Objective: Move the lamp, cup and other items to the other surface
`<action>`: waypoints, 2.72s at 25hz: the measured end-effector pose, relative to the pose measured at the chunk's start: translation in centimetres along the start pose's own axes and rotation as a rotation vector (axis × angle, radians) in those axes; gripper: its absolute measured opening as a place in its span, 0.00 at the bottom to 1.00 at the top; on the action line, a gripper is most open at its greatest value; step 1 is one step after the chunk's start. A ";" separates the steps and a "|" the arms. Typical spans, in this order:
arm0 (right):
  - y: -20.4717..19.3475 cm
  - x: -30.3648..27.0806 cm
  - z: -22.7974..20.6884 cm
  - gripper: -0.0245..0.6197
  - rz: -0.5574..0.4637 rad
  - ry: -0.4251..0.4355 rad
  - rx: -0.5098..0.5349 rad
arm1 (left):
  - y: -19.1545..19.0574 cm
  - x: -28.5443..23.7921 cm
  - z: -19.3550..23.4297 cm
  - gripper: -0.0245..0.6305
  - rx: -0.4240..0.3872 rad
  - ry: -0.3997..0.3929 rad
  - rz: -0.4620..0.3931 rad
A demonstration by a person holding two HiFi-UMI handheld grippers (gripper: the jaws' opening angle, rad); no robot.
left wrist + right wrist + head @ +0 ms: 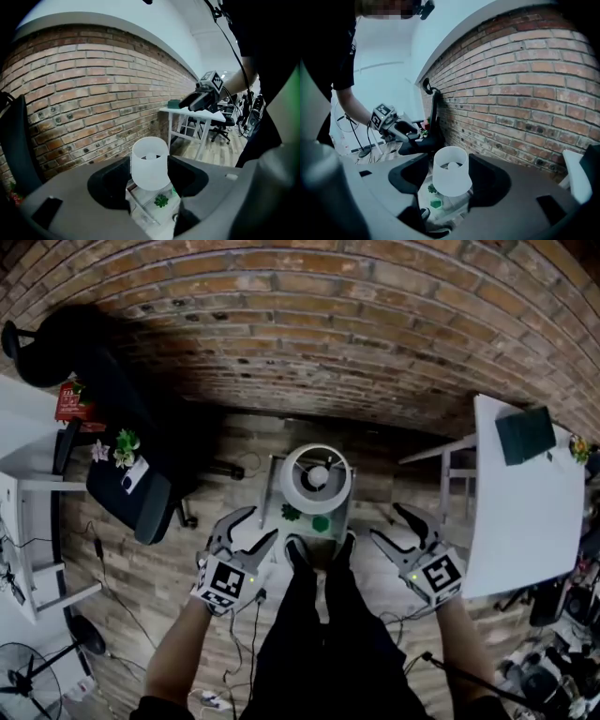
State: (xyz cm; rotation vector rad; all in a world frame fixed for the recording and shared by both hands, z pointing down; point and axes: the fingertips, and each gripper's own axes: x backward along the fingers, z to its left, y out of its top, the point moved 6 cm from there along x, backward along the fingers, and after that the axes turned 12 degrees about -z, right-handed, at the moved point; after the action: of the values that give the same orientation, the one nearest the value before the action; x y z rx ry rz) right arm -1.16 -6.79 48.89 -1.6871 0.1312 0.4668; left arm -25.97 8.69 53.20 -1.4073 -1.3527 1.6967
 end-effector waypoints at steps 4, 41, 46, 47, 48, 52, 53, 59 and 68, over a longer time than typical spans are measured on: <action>-5.0 -2.6 -2.8 0.45 0.068 0.055 0.039 | -4.2 -2.7 1.2 0.43 -0.006 0.044 0.066; -30.9 -19.5 -9.0 0.55 0.391 0.399 0.344 | -29.3 -20.3 4.0 0.49 -0.180 -0.372 0.392; -31.5 -20.8 -9.0 0.56 0.371 0.426 0.379 | -29.7 -21.9 4.2 0.50 -0.231 -0.399 0.392; -31.4 -21.1 -9.0 0.56 0.363 0.424 0.382 | -29.6 -22.1 4.2 0.50 -0.237 -0.402 0.387; -31.2 -21.3 -9.1 0.56 0.356 0.423 0.384 | -29.4 -22.3 4.2 0.50 -0.236 -0.402 0.380; -30.6 -21.6 -9.0 0.58 0.345 0.440 0.411 | -28.5 -22.8 4.1 0.50 -0.227 -0.397 0.362; -30.5 -21.6 -9.0 0.58 0.344 0.442 0.416 | -28.5 -22.8 4.1 0.50 -0.230 -0.400 0.361; -30.3 -21.8 -9.0 0.58 0.343 0.426 0.414 | -28.1 -22.7 4.2 0.50 -0.265 -0.392 0.344; -26.5 -21.6 -9.1 0.58 0.256 0.350 0.384 | -25.2 -21.7 5.0 0.50 -0.258 -0.354 0.303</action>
State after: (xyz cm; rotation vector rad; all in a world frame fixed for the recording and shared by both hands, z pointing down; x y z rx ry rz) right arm -9.57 -14.73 82.38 -1.3631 0.6582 0.3054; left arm -28.63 -3.30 84.47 -1.5711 -1.6659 2.1065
